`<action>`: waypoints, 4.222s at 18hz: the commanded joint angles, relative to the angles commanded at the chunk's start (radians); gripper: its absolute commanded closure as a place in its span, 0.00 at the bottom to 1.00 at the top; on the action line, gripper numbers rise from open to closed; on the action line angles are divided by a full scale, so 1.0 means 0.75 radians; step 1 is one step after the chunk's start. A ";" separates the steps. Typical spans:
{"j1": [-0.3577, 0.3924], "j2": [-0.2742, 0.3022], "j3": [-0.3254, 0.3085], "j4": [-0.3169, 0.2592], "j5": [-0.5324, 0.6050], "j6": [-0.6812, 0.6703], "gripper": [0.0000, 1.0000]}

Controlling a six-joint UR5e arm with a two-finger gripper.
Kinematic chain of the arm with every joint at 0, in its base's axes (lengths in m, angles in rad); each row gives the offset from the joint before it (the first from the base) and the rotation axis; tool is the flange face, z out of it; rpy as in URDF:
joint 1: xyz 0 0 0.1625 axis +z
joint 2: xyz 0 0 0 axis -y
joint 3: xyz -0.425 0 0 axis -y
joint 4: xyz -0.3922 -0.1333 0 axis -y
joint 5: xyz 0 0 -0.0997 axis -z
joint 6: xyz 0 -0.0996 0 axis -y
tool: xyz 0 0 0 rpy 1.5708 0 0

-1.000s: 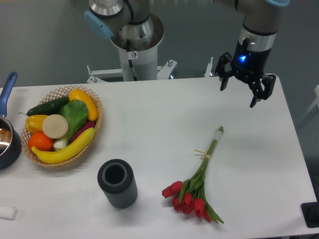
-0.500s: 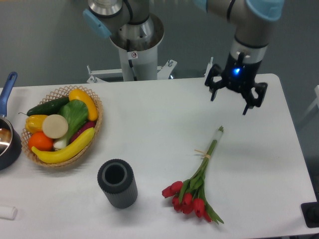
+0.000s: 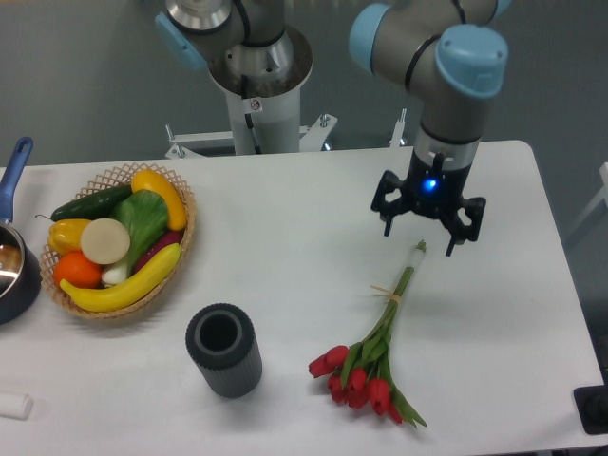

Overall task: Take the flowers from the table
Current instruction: 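Lower the open gripper down onto the tulip stems, then close the gripper around the tulip stems, then lift the held tulips up off the table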

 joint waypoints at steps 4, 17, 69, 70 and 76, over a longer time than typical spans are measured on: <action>-0.027 -0.096 0.004 0.103 -0.004 -0.015 0.00; -0.055 -0.280 0.031 0.246 -0.084 0.000 0.00; -0.119 -0.336 0.033 0.250 0.043 0.004 0.78; -0.117 -0.328 0.035 0.250 0.043 0.006 0.78; -0.076 -0.197 0.041 0.248 0.031 0.004 0.78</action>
